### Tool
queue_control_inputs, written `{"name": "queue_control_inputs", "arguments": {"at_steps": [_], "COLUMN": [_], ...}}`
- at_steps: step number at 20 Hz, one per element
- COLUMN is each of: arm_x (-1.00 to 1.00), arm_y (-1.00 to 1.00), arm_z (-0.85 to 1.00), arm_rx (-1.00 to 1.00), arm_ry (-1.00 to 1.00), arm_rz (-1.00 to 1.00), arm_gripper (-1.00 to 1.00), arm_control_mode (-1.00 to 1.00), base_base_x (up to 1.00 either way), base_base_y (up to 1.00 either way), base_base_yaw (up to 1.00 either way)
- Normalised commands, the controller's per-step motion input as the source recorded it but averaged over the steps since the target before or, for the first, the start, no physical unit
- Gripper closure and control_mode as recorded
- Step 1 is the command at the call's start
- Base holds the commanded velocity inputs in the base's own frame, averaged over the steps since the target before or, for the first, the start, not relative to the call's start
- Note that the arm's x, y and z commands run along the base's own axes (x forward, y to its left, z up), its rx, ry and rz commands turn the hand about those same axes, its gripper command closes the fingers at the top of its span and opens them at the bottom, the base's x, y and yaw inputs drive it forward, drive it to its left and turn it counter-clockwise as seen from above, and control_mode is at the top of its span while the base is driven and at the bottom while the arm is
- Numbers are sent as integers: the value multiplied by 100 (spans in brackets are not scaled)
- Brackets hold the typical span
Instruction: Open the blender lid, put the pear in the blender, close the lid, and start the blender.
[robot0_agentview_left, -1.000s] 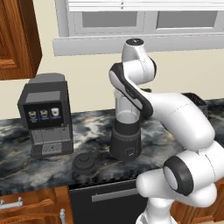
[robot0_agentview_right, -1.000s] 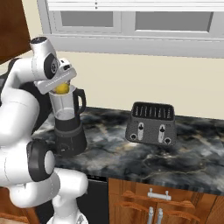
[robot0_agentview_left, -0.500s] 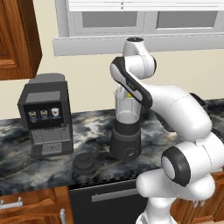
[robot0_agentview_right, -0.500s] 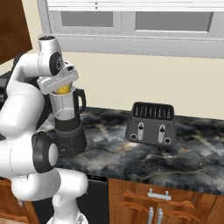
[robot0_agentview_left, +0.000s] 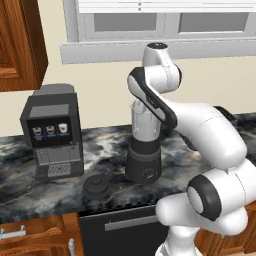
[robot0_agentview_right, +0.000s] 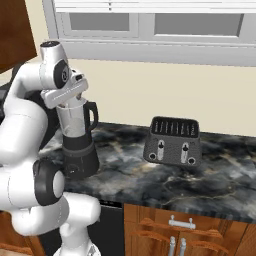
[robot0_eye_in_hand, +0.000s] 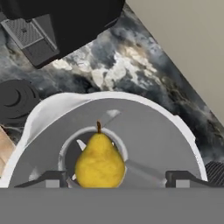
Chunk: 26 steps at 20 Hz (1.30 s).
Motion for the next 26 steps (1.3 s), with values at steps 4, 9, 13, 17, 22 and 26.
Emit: {"name": "queue_control_inputs", "arguments": {"at_steps": [4,9,13,17,22,26], "arm_x": [-29,-62,-89,-73,-63,-38], "arm_y": [0,14,33,12,36,71], "arm_z": [47,54,1,-34,-27,-49], "arm_rx": [0,0,0,0,0,0], "arm_ry": [-14,-11,0,13,16,15], "arm_rz": [0,0,-3,4,-3,-11], "arm_gripper": [-100,-100,-100,-100,-100,-100], "arm_control_mode": [-100,-100,-100,-100,-100,-100], "base_base_x": [0,0,0,0,0,0], "base_base_y": [0,0,0,0,0,0], "base_base_yaw": [0,0,0,0,0,0]}}
